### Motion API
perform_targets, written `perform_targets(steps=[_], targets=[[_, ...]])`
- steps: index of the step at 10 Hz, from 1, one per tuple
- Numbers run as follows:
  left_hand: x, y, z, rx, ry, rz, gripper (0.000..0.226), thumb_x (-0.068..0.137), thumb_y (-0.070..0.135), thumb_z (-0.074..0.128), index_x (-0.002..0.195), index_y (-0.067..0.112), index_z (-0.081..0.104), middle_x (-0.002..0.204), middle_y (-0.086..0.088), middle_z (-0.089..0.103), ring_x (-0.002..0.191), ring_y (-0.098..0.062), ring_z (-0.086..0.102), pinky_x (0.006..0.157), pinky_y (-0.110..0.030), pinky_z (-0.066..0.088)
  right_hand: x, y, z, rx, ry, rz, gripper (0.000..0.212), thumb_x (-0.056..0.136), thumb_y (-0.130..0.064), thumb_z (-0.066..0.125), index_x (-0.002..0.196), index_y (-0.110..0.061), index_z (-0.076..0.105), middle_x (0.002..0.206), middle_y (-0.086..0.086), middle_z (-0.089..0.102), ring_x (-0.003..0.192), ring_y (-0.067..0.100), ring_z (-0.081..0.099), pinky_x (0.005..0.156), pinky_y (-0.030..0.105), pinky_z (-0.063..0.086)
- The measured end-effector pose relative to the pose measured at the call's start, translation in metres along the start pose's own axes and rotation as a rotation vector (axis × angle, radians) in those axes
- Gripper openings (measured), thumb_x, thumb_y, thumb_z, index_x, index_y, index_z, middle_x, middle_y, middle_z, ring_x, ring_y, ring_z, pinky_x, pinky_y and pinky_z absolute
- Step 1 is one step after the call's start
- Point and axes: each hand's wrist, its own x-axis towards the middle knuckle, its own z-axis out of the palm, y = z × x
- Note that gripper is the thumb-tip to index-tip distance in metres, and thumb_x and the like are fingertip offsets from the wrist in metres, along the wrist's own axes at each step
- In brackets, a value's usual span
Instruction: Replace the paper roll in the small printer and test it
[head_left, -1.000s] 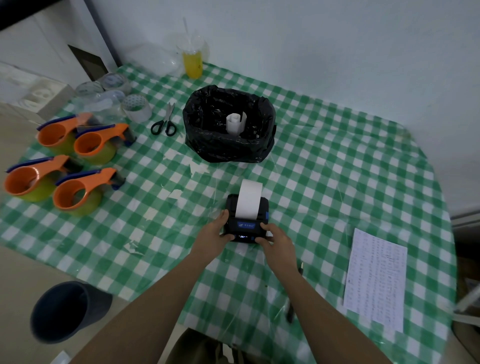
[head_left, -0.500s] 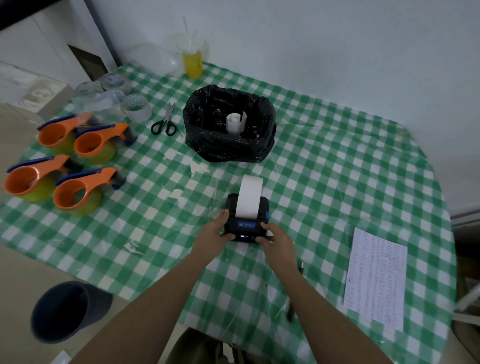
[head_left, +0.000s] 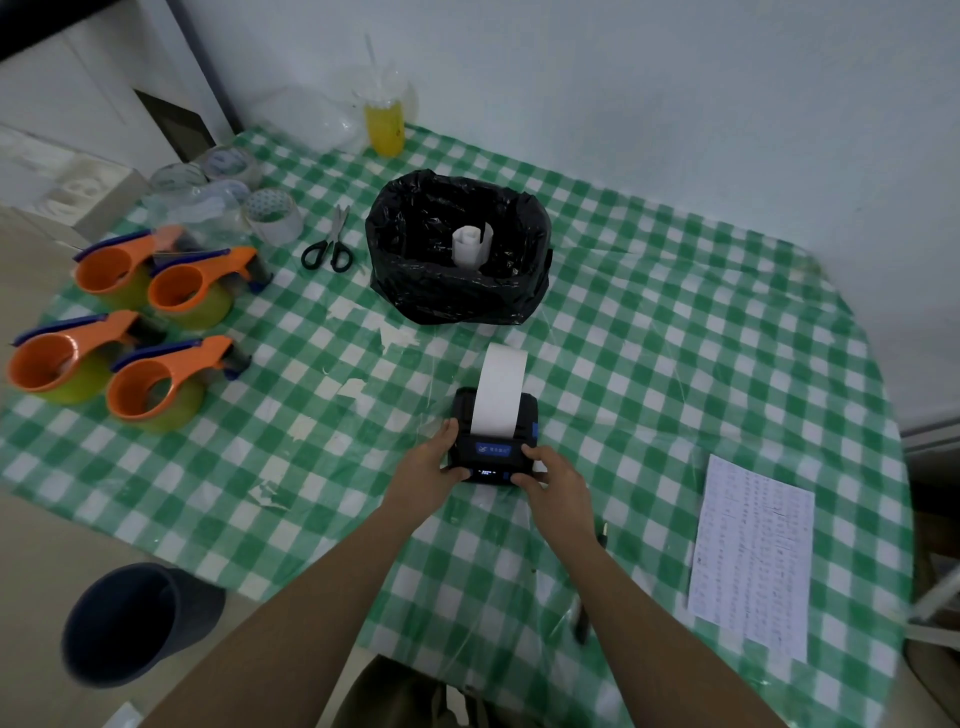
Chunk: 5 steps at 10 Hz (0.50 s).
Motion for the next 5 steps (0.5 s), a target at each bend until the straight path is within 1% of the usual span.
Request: perform_targets(steps=[1, 2, 3, 4, 5], targets=[[0.001, -0.001, 0.001, -0.005, -0.002, -0.002, 0.073, 0.080, 0.004, 0.066, 0.142, 0.014, 0.028, 0.151, -0.009, 0.031, 0.139, -0.019, 0.031, 0.108, -0.021, 0.024, 0.000, 0.001, 0.000, -0.002, 0.002, -0.003, 0.032, 0.084, -0.019, 0.066, 0.115, -0.022, 0.057, 0.123, 0.002, 0.061, 0.092, 0.017, 0.063, 0.076, 0.027, 0.048], [0.002, -0.001, 0.000, -0.025, -0.004, -0.013, 0.072, 0.080, 0.003, 0.067, 0.141, 0.013, 0.030, 0.151, -0.010, 0.030, 0.140, -0.018, 0.029, 0.105, -0.014, 0.021, 0.001, -0.001, 0.000, 0.027, 0.001, -0.002, 0.031, 0.083, -0.017, 0.067, 0.113, -0.021, 0.058, 0.121, 0.004, 0.062, 0.087, 0.018, 0.064, 0.076, 0.030, 0.050], [0.003, -0.005, 0.002, -0.015, 0.002, -0.008, 0.073, 0.079, 0.004, 0.068, 0.141, 0.013, 0.030, 0.151, -0.009, 0.032, 0.139, -0.017, 0.030, 0.103, -0.011, 0.021, 0.001, 0.000, 0.001, 0.037, -0.008, 0.004, 0.030, 0.083, -0.017, 0.067, 0.111, -0.021, 0.058, 0.122, 0.003, 0.060, 0.086, 0.019, 0.064, 0.079, 0.035, 0.053], [0.003, -0.001, -0.002, -0.007, -0.003, -0.017, 0.074, 0.078, 0.004, 0.069, 0.140, 0.013, 0.031, 0.150, -0.009, 0.033, 0.138, -0.018, 0.032, 0.106, -0.017, 0.024, 0.004, -0.003, -0.003, 0.085, -0.033, 0.031, 0.033, 0.082, -0.015, 0.068, 0.112, -0.023, 0.057, 0.123, 0.003, 0.057, 0.087, 0.019, 0.064, 0.081, 0.038, 0.054], [-0.001, 0.006, -0.006, -0.089, -0.031, -0.036, 0.073, 0.079, 0.005, 0.068, 0.141, 0.011, 0.031, 0.151, -0.011, 0.033, 0.138, -0.022, 0.033, 0.116, -0.035, 0.028, 0.001, -0.005, -0.008, 0.189, -0.053, 0.069, 0.035, 0.082, -0.011, 0.067, 0.114, -0.021, 0.058, 0.125, 0.004, 0.055, 0.102, 0.024, 0.061, 0.090, 0.043, 0.052]])
